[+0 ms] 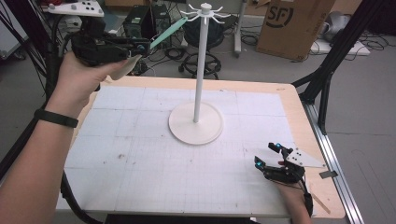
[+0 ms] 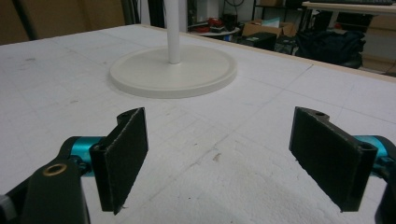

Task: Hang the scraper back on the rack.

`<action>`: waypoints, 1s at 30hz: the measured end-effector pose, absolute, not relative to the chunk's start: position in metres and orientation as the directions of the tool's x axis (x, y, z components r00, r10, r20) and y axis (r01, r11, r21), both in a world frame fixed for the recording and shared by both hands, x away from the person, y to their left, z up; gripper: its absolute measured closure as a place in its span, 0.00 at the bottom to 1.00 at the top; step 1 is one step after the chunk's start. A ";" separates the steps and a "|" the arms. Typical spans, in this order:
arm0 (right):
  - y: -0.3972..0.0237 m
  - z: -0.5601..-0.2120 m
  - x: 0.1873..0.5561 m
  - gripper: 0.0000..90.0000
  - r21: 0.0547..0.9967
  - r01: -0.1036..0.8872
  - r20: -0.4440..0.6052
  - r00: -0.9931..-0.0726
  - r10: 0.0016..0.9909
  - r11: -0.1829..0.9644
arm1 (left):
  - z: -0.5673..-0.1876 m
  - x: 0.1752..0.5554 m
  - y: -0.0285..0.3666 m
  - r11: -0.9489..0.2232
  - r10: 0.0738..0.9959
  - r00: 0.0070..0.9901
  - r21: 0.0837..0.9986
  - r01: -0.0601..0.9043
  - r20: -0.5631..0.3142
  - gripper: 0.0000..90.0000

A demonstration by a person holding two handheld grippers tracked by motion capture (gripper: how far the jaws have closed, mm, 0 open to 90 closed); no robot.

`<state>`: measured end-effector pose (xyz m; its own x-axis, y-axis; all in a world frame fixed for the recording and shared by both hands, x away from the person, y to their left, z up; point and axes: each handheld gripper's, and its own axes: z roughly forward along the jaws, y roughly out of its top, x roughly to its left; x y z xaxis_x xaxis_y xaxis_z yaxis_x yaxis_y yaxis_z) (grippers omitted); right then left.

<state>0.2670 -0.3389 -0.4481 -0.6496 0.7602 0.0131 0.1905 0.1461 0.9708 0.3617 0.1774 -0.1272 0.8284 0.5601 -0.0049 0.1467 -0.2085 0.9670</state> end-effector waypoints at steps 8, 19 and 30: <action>-0.339 -0.448 0.267 0.21 0.971 0.190 0.013 -0.649 0.760 0.146 | -0.130 0.362 0.169 -0.220 0.546 0.837 0.965 0.146 -0.002 0.89; -0.339 -0.448 0.267 0.21 0.971 0.190 0.013 -0.650 0.760 0.146 | -0.134 0.366 0.158 -0.242 0.537 0.844 0.959 0.147 0.006 0.89; -0.339 -0.448 0.267 0.21 0.971 0.190 0.013 -0.650 0.760 0.145 | -0.141 0.369 0.152 -0.277 0.568 0.822 0.948 0.155 0.032 0.89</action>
